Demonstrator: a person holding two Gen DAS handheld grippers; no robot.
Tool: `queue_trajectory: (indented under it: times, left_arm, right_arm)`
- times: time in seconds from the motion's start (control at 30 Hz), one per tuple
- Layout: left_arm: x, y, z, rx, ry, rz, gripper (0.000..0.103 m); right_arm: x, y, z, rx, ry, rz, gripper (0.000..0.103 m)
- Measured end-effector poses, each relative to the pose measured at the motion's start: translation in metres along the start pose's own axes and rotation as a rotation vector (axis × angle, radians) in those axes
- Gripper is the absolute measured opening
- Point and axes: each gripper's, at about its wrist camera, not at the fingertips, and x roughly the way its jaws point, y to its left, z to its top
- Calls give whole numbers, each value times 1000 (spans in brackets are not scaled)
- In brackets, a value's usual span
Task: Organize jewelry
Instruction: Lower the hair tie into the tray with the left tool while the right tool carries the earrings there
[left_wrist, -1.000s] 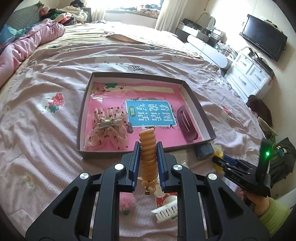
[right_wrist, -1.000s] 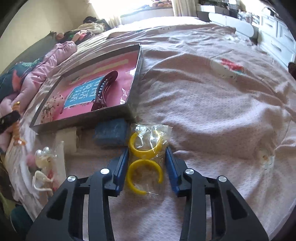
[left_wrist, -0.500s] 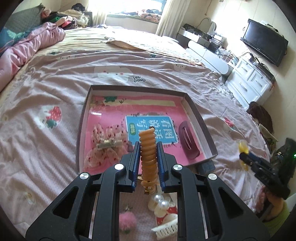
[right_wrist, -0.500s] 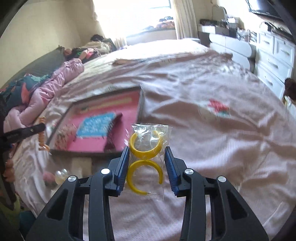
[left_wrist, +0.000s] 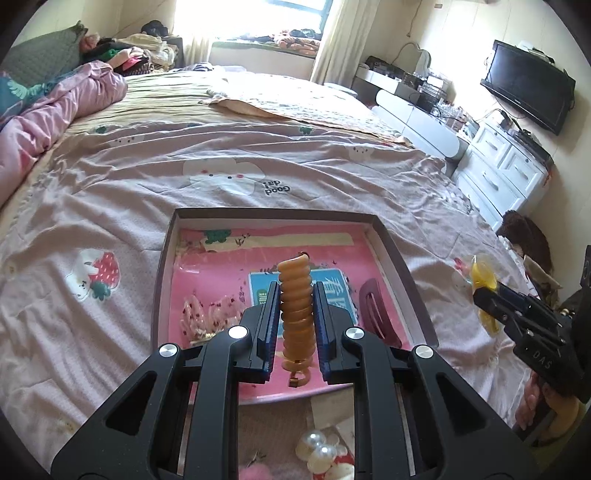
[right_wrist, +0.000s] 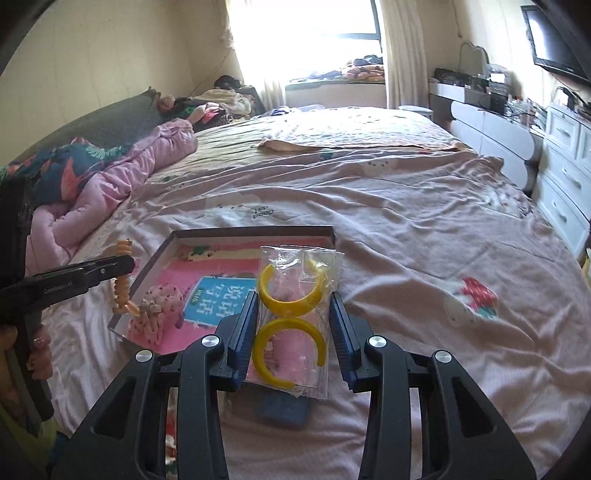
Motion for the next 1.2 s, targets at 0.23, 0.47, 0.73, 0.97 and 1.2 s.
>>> queue_trajectory:
  times: [0.23, 0.47, 0.73, 0.97, 1.2]
  left_arm:
    - [21, 6, -9, -31, 26, -2, 11]
    - [43, 9, -17, -26, 55, 4, 11]
    - [67, 8, -28, 8, 100, 14, 11]
    - [74, 12, -28, 9, 106, 1, 11]
    - [74, 18, -29, -2, 97, 1, 18]
  right_arm:
    - [26, 10, 11, -17, 15, 10, 36]
    - [54, 13, 13, -29, 45, 4, 36]
    - [81, 2, 12, -5, 75, -13, 36]
    - [99, -1, 13, -9, 106, -19, 36]
    - [119, 3, 19, -27, 134, -21, 36]
